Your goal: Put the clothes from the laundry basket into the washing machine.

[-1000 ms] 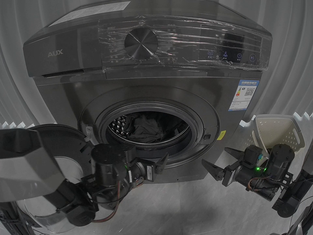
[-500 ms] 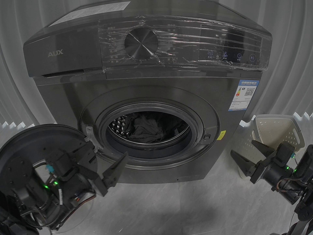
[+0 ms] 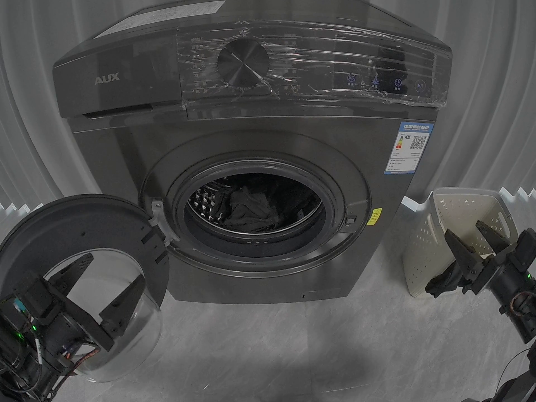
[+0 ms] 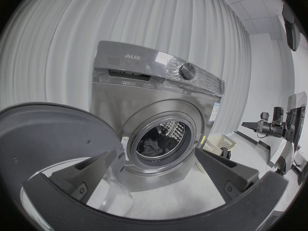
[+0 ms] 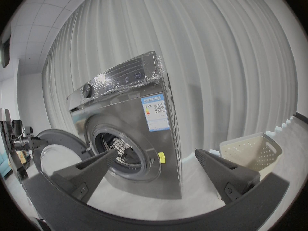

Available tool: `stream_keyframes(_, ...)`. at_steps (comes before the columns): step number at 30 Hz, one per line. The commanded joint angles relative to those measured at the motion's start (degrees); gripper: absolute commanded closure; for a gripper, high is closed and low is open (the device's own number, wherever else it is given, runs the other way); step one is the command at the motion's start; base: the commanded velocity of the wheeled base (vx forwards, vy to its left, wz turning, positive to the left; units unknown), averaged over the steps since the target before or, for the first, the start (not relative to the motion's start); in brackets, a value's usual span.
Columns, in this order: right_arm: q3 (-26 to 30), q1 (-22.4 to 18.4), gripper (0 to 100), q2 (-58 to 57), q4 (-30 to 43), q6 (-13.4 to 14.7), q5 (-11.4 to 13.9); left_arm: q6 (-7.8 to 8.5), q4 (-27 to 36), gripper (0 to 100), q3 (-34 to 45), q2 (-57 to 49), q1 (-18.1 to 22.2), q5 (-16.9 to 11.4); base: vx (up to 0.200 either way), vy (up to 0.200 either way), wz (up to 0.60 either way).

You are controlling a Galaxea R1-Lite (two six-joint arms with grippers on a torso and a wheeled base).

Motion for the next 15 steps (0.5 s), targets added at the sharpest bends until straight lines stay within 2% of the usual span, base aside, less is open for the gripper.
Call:
stream_keyframes(1,1.01,-0.43,0,-19.80,20.88,-3.39,0.00,0.56,10.03,0,1.04,-14.62,3.35,0.16,-0.200,0.000,0.00)
stream_keyframes(2,1.01,-0.69,0,-23.31,26.33,-3.39,-0.09,0.65,12.84,0,1.04,-17.34,3.88,-0.01,-0.200,0.000,0.00)
stream_keyframes(4,1.01,-2.27,0,-27.80,32.75,-3.12,0.09,0.82,17.41,0,1.04,-21.47,4.67,-0.01,-0.200,0.000,0.00)
stream_keyframes(5,1.01,-2.45,0,-28.15,33.27,-3.12,0.09,0.82,17.76,0,1.04,-21.74,4.76,-0.01,-0.200,0.000,0.00)
stream_keyframes(7,1.01,-6.05,0,-37.11,41.45,-3.56,0.35,0.56,24.18,0,1.04,-27.71,7.04,-0.01,-0.200,0.000,0.00)
stream_keyframes(10,1.01,-9.22,0,-45.11,48.48,-3.74,0.35,-0.23,31.38,0,1.04,-35.19,9.41,-0.28,0.000,0.000,0.00)
stream_keyframes(13,0.40,-13.17,0,-50.56,54.54,-5.67,0.97,-2.78,38.94,0,1.04,-40.55,12.05,-1.25,0.000,0.000,0.00)
stream_keyframes(15,0.66,-14.67,0,-54.16,57.18,-6.20,1.41,-2.96,43.16,0,1.04,-43.45,13.98,-1.60,0.000,0.000,0.00)
